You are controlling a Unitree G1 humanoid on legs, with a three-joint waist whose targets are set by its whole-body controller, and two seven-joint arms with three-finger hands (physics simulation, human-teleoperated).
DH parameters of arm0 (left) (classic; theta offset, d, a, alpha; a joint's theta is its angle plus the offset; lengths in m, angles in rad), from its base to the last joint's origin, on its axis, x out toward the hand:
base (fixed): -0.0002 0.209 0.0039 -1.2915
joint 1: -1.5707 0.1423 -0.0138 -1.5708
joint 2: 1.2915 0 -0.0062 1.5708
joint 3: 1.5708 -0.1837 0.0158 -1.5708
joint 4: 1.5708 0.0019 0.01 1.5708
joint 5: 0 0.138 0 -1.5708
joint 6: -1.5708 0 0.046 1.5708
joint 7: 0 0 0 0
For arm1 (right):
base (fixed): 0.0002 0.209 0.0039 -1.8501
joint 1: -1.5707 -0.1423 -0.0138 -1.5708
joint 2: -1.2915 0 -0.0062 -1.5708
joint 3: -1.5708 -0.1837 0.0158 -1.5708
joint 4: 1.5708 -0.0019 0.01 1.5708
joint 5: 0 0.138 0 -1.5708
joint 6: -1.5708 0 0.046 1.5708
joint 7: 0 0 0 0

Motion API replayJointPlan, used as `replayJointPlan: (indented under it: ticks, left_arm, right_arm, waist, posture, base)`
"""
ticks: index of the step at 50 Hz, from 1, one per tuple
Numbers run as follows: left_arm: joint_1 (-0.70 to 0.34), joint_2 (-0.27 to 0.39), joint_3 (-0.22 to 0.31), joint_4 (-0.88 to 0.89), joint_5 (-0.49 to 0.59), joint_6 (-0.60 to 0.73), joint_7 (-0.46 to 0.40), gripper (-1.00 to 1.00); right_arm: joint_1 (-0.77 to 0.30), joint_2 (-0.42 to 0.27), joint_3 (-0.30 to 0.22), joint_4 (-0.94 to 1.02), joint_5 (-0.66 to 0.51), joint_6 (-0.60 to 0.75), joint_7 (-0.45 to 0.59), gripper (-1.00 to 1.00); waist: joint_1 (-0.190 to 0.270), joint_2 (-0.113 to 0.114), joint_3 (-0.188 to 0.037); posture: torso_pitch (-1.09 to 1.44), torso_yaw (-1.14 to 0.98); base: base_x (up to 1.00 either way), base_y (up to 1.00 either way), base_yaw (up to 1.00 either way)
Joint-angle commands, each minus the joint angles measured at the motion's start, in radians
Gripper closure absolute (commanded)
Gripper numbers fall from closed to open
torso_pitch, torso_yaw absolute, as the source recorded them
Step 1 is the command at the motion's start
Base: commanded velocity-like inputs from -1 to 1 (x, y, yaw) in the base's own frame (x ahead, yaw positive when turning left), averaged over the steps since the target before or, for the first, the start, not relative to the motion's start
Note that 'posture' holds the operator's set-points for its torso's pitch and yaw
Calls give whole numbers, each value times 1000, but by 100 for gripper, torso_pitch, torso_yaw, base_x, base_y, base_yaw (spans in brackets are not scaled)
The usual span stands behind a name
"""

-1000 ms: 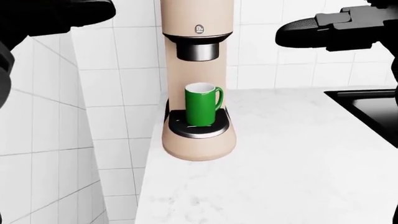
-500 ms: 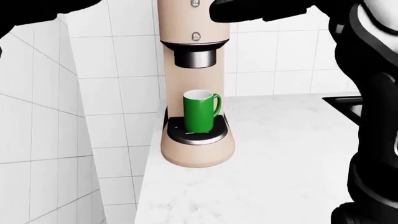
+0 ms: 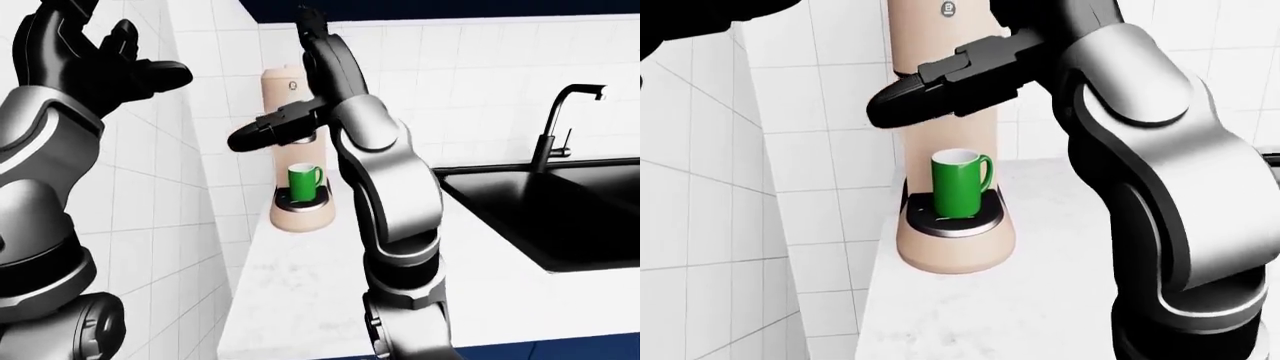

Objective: Press the button on the coffee machine to serve coffee.

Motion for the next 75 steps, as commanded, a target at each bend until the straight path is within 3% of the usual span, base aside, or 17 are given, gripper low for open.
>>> replayJointPlan:
  ticks: [1,16,22,36,59,75]
  left_arm:
    - [-31,9,7,-11,3,-24,-2,-100]
    - [-31,6,4,-8,10,-28,-5,-100]
    - [-30,7,5,-12,11,-23,-6,-100]
    - [-31,9,9,-11,8,-21,-3,-100]
    - [-32,10,7,-8,4,-25,-2,-100]
    - [-35,12,9,-12,-2,-21,2,-100]
  right_arm:
    - [-17,6,-10,-16,-18,-30,-3,-100]
    - [50,71,18,-8,-48,-71,7,-100]
    - [71,113,-3,-6,-8,-75,-23,-100]
    - [173,146,64,-75,-6,-72,-50,-100]
    - [213,142,47,44,-25,-181,-24,-100]
    - [179,137,29,165,-10,-270,-25,-100]
  waist:
    - [0,4,1]
    - [-1,8,-3]
    - [-3,10,-5]
    - [-4,9,-8]
    - [-8,11,-12]
    - [-11,12,-13]
  posture:
    - [-70,0]
    - [-70,0]
    - [-70,0]
    - [-70,0]
    - [-70,0]
    - [-70,0]
  base:
    - [0,0,0]
    - [0,0,0]
    - [0,0,0]
    - [0,0,0]
    - [0,0,0]
    - [0,0,0]
